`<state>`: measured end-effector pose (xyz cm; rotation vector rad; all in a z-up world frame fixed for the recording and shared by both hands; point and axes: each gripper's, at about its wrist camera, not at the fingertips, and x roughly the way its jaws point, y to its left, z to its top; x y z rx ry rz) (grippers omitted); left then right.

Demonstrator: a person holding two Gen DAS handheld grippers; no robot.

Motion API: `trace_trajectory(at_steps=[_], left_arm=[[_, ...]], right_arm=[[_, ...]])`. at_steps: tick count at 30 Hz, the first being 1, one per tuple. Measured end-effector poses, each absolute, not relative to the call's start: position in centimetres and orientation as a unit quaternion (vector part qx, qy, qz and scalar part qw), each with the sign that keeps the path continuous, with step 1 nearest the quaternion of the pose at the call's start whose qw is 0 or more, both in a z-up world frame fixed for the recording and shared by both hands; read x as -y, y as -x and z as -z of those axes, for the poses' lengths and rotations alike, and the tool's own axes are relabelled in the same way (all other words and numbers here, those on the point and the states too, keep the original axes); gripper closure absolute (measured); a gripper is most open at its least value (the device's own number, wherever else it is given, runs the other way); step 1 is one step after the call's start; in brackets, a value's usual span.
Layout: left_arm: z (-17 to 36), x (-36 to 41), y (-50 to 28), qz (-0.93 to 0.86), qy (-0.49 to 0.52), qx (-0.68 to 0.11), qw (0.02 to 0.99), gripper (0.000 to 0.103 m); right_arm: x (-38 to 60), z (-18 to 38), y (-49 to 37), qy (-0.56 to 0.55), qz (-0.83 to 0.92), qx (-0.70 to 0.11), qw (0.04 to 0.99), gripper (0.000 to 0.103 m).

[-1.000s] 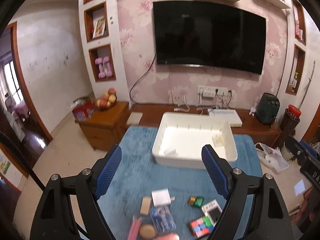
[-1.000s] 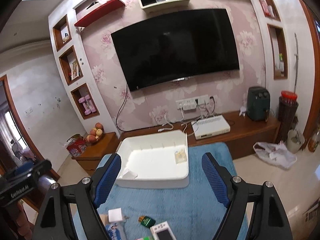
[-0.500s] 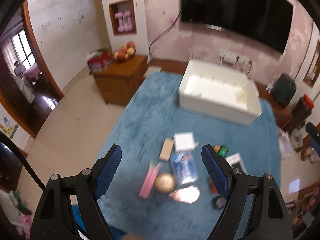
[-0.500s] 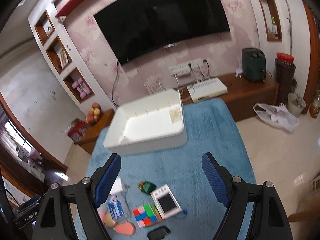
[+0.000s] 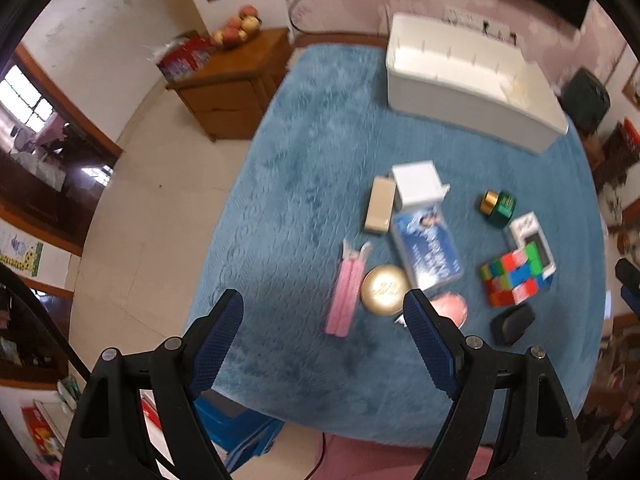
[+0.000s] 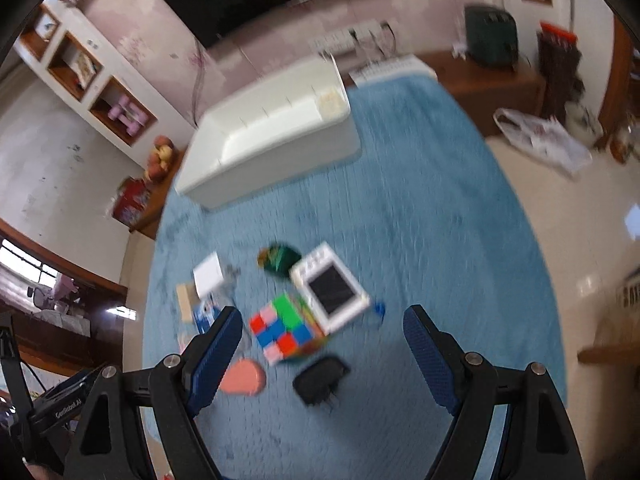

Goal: Organize rigid objects
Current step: 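Move both tools back toward the remaining items on the table, then grasp the pink hair rollers with the left tool while the right tool grasps the black charger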

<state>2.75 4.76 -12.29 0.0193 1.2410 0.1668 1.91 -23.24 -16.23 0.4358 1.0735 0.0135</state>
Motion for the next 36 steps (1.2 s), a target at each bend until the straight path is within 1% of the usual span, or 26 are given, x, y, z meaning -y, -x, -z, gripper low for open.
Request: trace_trajectory(at_steps=[9,21,29,36], left_arm=[[15.1,-6.4,-4.5,-0.013,-0.055,-0.620,0.782,0.018],[19.3,-7.0,-6.7,0.074,-0.104,-0.673,0.729,0.018],[22.7,-6.9,-8.5,0.109,-0.133,-0.709,0.684,0.018],[25.5,-6.4,-9.6,0.120,-0.139,-0.734,0.654,0.019]], right_arm=[[19.9,19.5,0.4,-0.239,0.043,-0.561,0.791,0.020],[17.6,23.3,1.6,-0.322,0.119,-0.571,0.746,0.020],[17.0,26.0,1.6,-0.355,0.164,-0.577,0.717,0.020],[16.8,27.7,1.4,-0.378,0.185,-0.579,0.698,0.020]])
